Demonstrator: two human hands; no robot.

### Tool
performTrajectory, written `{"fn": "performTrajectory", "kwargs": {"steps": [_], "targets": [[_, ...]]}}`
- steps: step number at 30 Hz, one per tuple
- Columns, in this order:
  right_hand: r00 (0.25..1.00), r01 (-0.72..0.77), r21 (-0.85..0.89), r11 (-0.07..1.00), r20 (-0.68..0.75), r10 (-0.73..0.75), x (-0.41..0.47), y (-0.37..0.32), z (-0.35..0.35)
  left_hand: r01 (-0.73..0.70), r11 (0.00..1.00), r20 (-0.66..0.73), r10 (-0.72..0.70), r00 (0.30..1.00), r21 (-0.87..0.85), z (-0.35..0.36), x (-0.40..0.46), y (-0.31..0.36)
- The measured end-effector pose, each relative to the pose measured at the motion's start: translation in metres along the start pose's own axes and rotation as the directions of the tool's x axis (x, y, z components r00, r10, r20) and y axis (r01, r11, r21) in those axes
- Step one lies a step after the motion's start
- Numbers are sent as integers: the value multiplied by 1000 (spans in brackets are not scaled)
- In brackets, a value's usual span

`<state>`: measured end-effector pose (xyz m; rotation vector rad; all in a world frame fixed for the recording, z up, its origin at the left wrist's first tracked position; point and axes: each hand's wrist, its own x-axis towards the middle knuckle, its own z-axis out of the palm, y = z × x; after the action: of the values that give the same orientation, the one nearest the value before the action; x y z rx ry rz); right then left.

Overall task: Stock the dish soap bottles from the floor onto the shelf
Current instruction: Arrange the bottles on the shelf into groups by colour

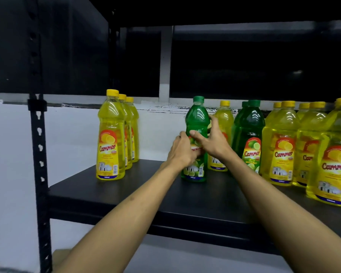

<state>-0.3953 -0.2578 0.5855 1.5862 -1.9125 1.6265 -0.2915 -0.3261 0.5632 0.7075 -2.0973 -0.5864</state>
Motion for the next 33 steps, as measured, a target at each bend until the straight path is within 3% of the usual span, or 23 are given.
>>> {"fn": "performTrajectory", "kwargs": {"steps": [6,12,18,33], "targets": [[998,31,76,997,45,-35,8,-23,47,41,998,-11,-41,999,43,-46,-17,-39],[996,8,164,986,82,-21,22,-30,83,72,965,184,-120,976,251,-87,-57,-72],[995,-20,204,979,98,0,35,-35,106,53,900,360,-226,905,432,-99,-74,-106],[991,-58,200,978,131,32,71,-23,139,-29,853,425,-230,875,521,-93,-73,-109]]}}
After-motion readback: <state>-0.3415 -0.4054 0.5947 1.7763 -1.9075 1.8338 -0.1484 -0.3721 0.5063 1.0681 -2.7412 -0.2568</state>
